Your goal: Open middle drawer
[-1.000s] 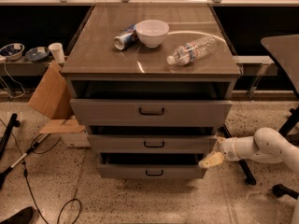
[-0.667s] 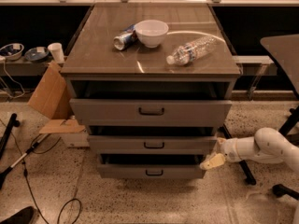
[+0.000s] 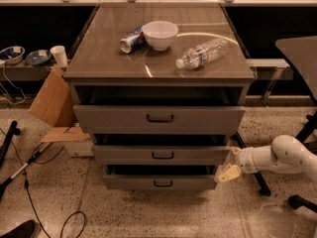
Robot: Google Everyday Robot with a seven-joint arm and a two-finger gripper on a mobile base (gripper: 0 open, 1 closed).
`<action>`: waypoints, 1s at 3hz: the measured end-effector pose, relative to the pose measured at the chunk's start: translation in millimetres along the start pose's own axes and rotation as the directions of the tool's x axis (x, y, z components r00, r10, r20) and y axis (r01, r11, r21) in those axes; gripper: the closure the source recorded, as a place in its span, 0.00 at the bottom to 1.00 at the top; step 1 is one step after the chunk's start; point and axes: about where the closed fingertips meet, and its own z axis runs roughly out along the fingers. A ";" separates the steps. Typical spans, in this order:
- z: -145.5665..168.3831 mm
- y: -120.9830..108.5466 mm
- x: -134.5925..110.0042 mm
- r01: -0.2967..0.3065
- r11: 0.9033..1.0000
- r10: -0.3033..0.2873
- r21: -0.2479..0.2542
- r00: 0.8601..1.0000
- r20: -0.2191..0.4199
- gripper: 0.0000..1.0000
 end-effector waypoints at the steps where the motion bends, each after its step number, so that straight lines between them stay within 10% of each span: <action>1: -2.0 -1.4 1.2 0.000 1.000 0.000 0.000 1.000 0.000 0.00; 3: -9.9 12.5 13.1 0.058 0.998 -0.059 -0.025 0.997 -0.042 0.00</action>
Offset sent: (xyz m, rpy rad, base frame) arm -0.1532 0.0369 -0.0586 -0.1196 0.1418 0.3291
